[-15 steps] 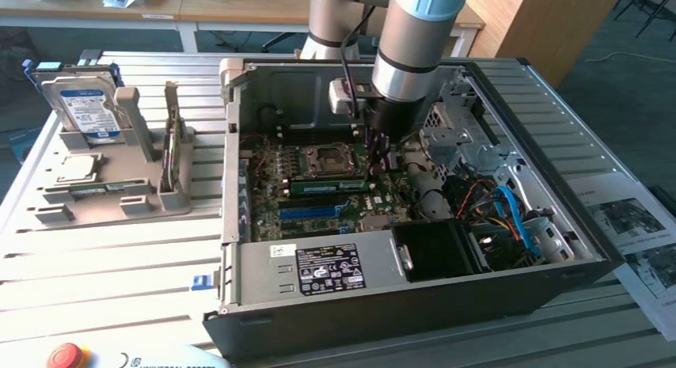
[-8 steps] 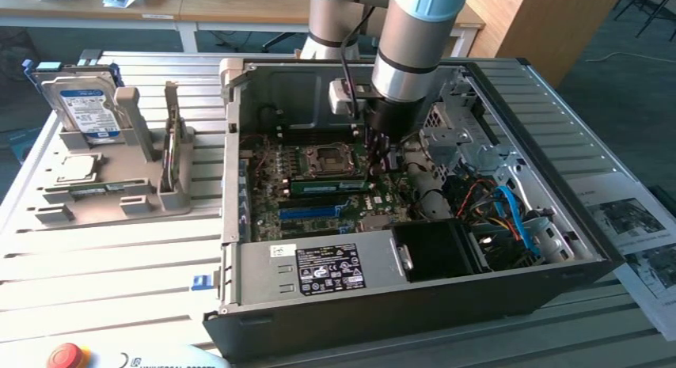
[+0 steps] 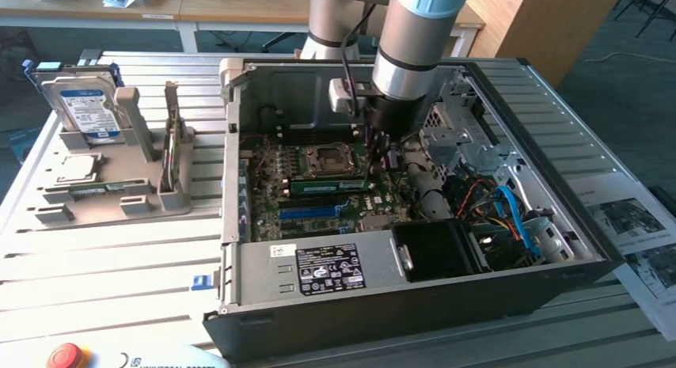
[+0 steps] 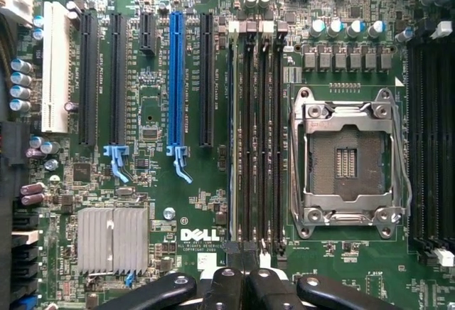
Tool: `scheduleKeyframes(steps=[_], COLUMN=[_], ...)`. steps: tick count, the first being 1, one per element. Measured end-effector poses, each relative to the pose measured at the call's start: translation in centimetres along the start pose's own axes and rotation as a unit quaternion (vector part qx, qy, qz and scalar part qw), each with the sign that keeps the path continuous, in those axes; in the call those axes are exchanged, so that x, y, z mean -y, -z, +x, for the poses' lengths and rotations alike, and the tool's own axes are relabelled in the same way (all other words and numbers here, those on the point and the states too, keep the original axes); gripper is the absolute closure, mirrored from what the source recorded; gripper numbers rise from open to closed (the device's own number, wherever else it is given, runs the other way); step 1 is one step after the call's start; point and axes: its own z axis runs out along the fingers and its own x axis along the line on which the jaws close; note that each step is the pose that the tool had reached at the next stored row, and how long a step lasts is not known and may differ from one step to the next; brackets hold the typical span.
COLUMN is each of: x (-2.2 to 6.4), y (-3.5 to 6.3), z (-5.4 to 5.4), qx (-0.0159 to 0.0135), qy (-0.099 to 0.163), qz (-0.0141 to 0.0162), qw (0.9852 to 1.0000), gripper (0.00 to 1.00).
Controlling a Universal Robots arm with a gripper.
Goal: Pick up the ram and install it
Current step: 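Press down the ram until it locks into place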
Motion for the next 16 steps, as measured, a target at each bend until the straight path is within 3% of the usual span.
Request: scheduleKeyframes(steps=[7, 12, 16], x=[-0.02, -0.11, -1.63], y=[1.1, 1.1, 0.99], z=[0.0, 0.0, 0.0], qx=[-0.0002, -0.0002, -0.0001], qy=[0.0, 0.0, 0.0], qz=[-0.0012, -0.0012, -0.0001], qw=[1.0, 1.0, 1.0], gripper=[0.9, 0.9, 0.9])
